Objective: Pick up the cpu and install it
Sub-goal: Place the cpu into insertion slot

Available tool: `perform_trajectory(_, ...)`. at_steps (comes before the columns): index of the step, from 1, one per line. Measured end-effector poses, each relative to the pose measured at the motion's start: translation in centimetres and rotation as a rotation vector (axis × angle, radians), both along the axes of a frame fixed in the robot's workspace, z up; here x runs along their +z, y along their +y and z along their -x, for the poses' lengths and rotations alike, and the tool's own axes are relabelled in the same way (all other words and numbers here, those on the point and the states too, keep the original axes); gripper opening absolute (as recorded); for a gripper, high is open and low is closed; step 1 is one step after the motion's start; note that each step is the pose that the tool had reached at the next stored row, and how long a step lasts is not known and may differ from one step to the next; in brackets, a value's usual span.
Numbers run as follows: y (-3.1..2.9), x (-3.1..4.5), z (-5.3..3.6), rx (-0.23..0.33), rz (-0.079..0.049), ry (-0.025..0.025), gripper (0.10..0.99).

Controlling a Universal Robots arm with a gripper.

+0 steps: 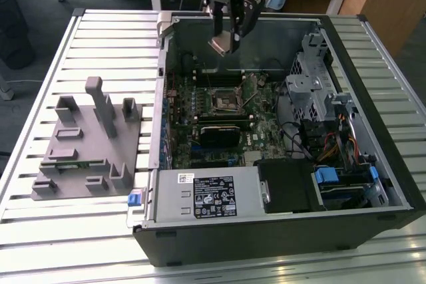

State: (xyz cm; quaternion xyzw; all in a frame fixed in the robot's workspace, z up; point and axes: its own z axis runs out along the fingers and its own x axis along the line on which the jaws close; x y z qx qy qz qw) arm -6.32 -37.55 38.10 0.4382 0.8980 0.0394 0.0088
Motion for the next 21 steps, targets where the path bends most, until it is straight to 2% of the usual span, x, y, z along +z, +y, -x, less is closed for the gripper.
perform_trajectory(21,0.14,-0.22,0.00,-0.313,0.000,0.0000,0.525)
